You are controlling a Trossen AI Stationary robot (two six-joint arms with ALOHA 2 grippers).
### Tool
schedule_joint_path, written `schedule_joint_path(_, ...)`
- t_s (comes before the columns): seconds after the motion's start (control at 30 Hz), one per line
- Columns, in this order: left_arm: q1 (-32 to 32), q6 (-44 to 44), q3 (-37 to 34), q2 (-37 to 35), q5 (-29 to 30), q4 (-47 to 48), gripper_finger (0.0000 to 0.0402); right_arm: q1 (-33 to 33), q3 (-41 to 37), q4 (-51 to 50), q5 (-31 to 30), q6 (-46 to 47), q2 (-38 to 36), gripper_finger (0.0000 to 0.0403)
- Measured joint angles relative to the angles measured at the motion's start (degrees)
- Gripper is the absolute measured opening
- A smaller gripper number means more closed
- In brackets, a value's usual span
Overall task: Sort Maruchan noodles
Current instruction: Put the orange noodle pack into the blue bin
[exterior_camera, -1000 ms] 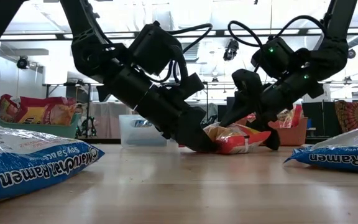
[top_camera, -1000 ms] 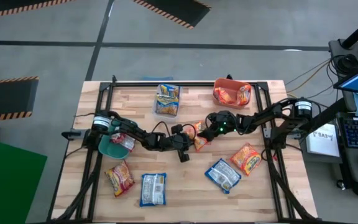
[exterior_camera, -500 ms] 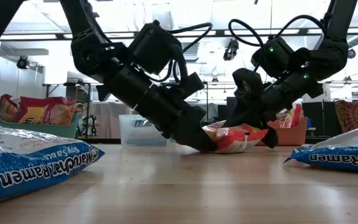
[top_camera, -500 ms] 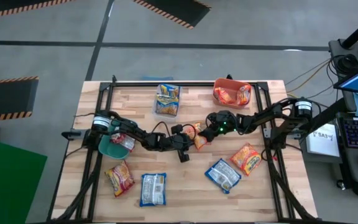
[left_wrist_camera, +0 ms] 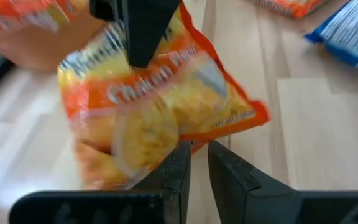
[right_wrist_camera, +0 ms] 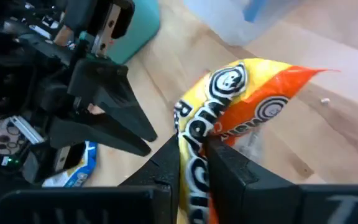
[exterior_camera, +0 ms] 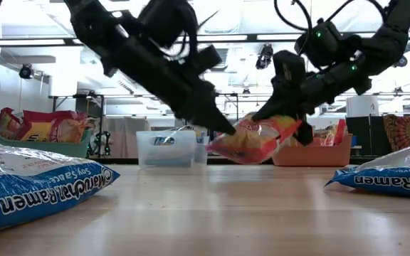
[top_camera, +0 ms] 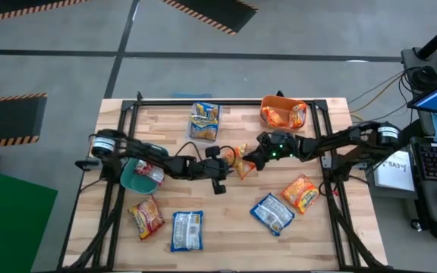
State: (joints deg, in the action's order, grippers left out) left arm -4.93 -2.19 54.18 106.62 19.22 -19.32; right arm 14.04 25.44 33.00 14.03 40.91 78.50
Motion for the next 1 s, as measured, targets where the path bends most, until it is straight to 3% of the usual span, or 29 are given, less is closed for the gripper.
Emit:
schedule_joint_path(0.5, 0.2, -12.2, -6.4, -19.0, -0.2, 0.0, 0.0039, 0.6, 3.0, -7.1, -1.0, -4.3, -15.4, 0.0017)
schedule_joint_path(0.6, 0.2, -11.9, -8.2, -21.5, -0.2, -1.0, 0.0039, 0.6, 5.9, -15.7, -2.6, -4.6, -17.7, 0.001)
schedule_joint_path(0.77, 0.4, -10.8, -12.8, -21.5, -0.3, -4.8, 0.0039, 0.6, 13.0, -38.7, -6.6, -4.8, -20.3, 0.0009)
schedule_joint_path(0.9, 0.9, -10.8, -15.1, -21.4, -0.3, -10.3, 0.0039, 0.6, 18.0, -58.5, -16.9, -7.2, -20.0, 0.0009)
schedule_joint_path(1.0, 1.0, -10.8, -15.4, -21.5, -0.3, -11.2, 0.0039, 0.6, 18.0, -65.1, -23.9, -7.0, -18.4, 0.0009)
